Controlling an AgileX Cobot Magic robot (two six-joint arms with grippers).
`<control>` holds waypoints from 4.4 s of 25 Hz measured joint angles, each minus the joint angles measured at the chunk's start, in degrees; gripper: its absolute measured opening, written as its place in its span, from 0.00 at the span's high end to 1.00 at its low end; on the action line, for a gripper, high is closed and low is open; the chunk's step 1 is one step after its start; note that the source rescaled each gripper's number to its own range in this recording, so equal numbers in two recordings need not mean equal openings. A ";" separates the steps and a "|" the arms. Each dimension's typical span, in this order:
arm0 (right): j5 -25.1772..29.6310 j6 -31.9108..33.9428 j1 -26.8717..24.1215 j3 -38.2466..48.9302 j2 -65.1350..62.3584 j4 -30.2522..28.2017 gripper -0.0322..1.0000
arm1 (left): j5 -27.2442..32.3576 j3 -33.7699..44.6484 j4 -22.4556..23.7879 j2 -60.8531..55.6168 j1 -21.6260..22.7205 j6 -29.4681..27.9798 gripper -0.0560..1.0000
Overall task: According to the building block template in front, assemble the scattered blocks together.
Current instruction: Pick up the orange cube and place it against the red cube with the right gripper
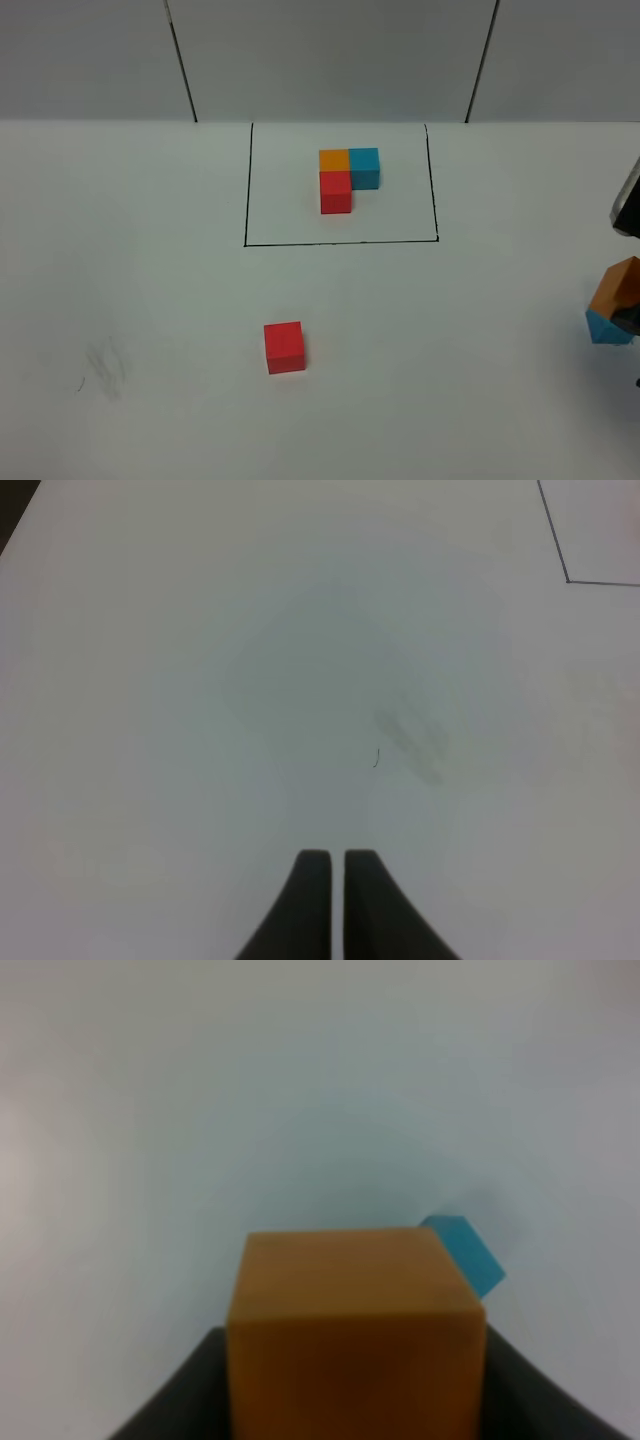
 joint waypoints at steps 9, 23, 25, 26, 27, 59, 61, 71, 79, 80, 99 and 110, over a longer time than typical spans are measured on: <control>-0.09 -23.89 0.00 0.00 0.00 1.15 0.41 | 0.00 0.00 0.00 0.00 0.00 0.00 0.94; -2.05 -32.99 0.00 -6.80 9.51 9.79 0.41 | 0.00 0.00 0.00 0.00 0.00 0.00 0.94; -1.21 -34.94 0.00 -9.84 11.86 11.53 0.41 | 0.00 0.00 0.00 0.00 0.00 0.00 0.94; -0.62 -35.94 0.06 -11.40 13.21 12.30 0.41 | 0.00 0.00 0.00 0.00 0.00 0.00 0.94; -0.03 -36.61 0.35 -12.70 14.53 12.86 0.41 | 0.00 0.00 0.00 0.00 0.00 0.00 0.94; 5.44 -34.46 18.48 -50.79 51.10 12.18 0.41 | 0.00 0.00 0.00 0.00 0.00 0.00 0.94; 5.25 -33.92 19.03 -50.80 52.14 12.58 0.41 | 0.00 0.00 0.00 0.00 0.00 0.00 0.94; 3.65 -27.12 20.78 -50.85 57.55 14.78 0.41 | 0.00 0.00 0.00 0.00 0.00 0.00 0.94; 1.23 -22.08 24.11 -50.85 60.26 14.70 0.41 | 0.00 0.00 0.00 0.00 0.00 0.00 0.94; 0.63 -21.69 24.58 -50.85 60.26 14.70 0.41 | 0.00 0.00 0.00 0.00 0.00 0.00 0.94; 0.85 -20.03 26.28 -50.98 62.18 14.87 0.41 | 0.00 0.00 0.00 0.00 0.00 0.00 0.94; 0.52 -20.42 26.28 -50.98 62.18 15.64 0.41 | 0.00 0.00 0.00 0.00 0.00 0.00 0.94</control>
